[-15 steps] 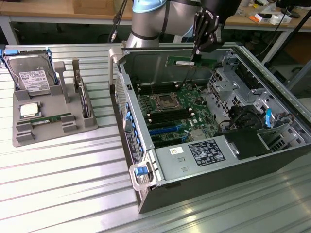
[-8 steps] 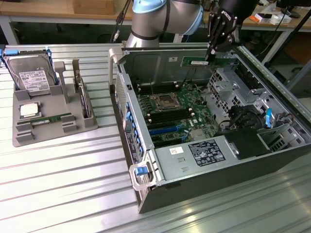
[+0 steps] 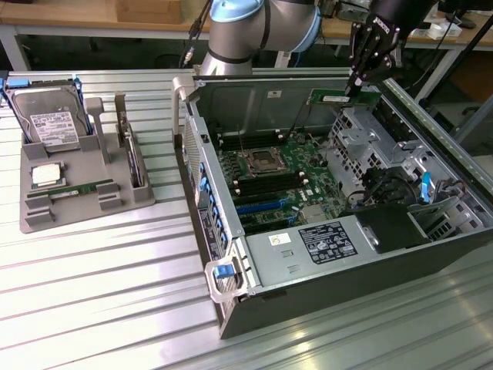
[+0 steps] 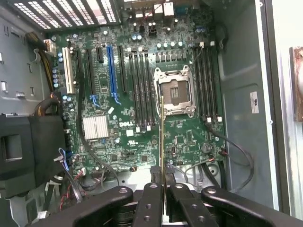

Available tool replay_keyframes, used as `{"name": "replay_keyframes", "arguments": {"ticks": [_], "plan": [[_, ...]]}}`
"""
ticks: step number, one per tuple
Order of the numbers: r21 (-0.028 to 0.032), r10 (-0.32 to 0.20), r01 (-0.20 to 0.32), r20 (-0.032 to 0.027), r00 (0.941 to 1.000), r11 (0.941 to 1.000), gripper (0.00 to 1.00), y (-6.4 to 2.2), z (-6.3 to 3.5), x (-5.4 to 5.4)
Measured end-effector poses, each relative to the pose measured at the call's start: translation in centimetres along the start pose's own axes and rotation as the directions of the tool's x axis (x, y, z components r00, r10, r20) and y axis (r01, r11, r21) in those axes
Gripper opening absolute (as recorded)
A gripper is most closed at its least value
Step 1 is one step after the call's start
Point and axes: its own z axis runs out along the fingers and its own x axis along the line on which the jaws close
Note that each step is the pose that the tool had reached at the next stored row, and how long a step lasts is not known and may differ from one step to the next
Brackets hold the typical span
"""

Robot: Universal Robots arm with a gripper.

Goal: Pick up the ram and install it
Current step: 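Pick up the ram and move it above insertion slot, then insert the ram into the slot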

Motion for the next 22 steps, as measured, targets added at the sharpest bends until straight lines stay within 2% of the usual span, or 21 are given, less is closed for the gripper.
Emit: {"name": "replay_keyframes", "arguments": {"ticks": [9,11,13,14,22], "plan": [[-0.0002,-0.004,0.004,0.0009,1.0,1.0,0.13,0.0,0.0,0.01],[-0.001,-0.046,0.046,-0.001,0.9989,0.9989,0.13,0.02,0.03,0.02],[-0.0023,-0.112,0.112,-0.0043,0.9937,0.9937,0.13,0.02,0.06,0.01],[-0.0025,-0.121,0.121,-0.0048,0.9926,0.9926,0.13,0.02,0.06,0.02],[-0.0026,-0.122,0.122,-0.0021,0.9925,0.9925,0.13,0.01,0.54,0.03]]}}
